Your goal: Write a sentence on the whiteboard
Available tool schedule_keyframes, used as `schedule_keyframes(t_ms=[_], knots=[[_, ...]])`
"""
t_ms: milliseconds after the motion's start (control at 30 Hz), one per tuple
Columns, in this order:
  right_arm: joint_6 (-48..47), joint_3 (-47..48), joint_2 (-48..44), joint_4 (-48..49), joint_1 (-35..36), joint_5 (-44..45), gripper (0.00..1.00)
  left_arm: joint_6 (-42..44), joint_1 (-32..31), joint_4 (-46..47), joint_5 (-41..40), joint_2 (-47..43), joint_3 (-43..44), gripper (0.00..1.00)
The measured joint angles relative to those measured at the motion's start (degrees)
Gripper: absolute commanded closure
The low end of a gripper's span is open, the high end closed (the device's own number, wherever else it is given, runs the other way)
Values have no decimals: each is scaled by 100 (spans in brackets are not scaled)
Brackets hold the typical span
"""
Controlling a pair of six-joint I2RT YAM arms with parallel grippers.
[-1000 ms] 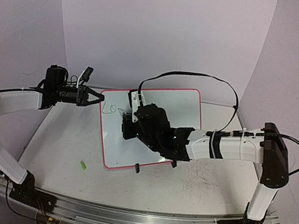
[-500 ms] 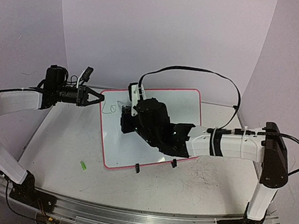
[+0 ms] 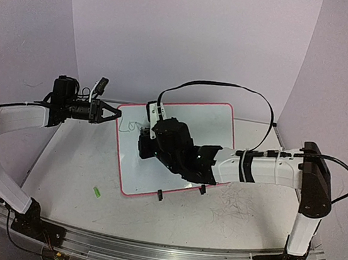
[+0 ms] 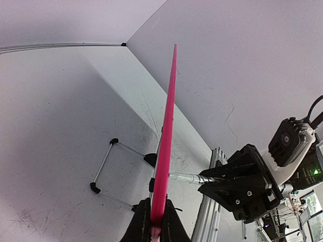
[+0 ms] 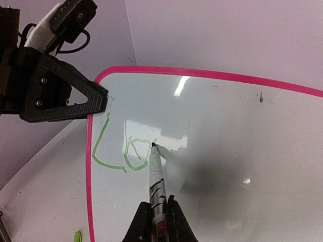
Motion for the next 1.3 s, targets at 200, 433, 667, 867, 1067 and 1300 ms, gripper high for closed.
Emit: schedule_keyframes(t_ms=[200, 433, 667, 867, 1067, 1300], knots=[[101, -15, 0, -6, 0, -1, 100, -1, 0, 0, -2, 0, 0, 94], [215, -176, -26, 37, 21, -3, 100, -2, 0, -4, -24, 0, -2, 94], [327, -338, -116, 42, 35, -7, 100, -2, 0, -2, -22, 0, -2, 94], [369, -390, -170, 1, 35, -8, 100, 0, 0, -2, -15, 0, -4, 94], [390, -413, -175, 0, 35, -2, 100, 0, 0, -2, -19, 0, -4, 94], [388, -413, -175, 0, 37, 14, 100, 0, 0, -2, -20, 0, -4, 94]])
